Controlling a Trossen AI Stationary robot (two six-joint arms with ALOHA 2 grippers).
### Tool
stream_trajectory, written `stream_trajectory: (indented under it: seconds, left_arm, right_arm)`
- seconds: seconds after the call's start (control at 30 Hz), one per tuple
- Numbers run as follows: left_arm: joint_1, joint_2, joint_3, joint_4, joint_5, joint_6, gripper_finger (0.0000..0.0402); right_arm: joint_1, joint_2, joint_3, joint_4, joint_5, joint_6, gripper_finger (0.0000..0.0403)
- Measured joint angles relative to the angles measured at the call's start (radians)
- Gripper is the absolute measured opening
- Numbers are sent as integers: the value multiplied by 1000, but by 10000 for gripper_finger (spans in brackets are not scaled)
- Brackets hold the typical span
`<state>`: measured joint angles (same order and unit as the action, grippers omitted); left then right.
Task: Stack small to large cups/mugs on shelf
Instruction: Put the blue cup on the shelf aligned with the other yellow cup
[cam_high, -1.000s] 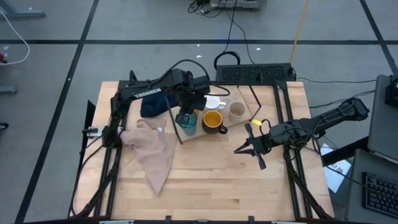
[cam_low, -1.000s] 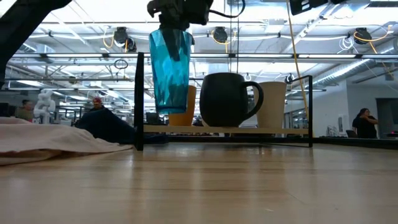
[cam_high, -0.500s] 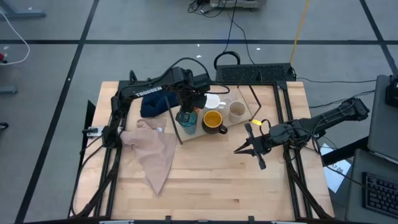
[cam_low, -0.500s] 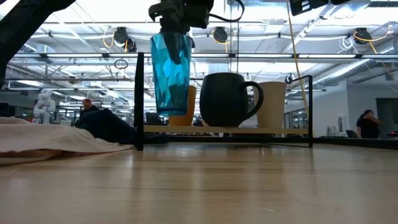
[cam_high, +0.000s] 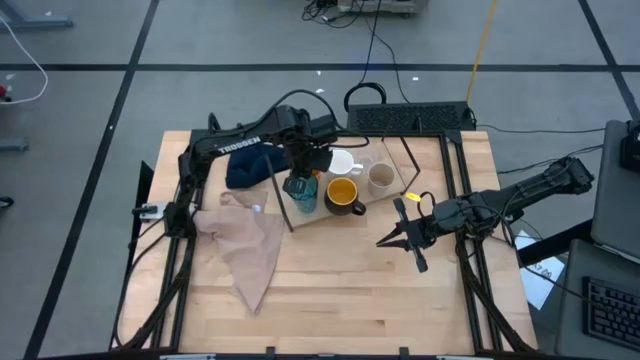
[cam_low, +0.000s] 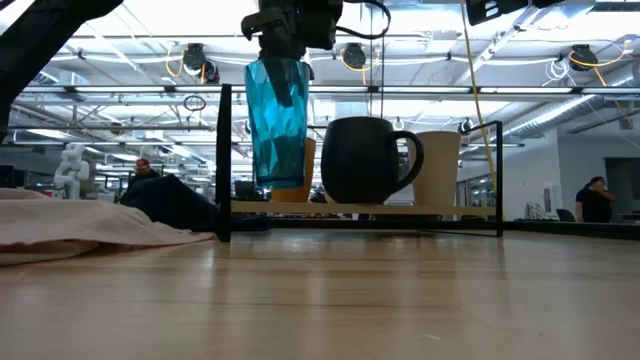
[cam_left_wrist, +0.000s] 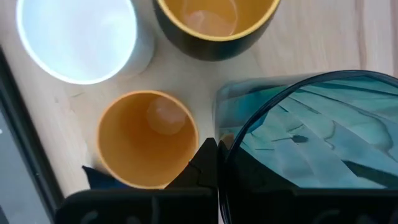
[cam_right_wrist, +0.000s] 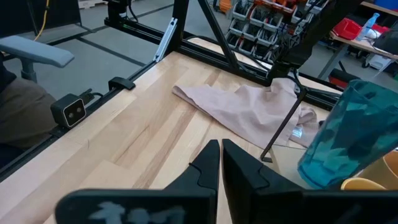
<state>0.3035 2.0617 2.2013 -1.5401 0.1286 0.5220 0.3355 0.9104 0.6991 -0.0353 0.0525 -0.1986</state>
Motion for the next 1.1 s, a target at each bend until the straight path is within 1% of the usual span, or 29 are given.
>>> stream_trajectory:
  seconds: [0.8, 1.1]
  left_arm:
    - [2, 16, -2, 1, 20, 8, 4]
    - [3, 8, -100, 38, -1, 10, 4]
  right_arm:
    - [0, 0, 0, 0, 0, 1, 9]
    - [0, 0, 0, 0, 0, 2, 9]
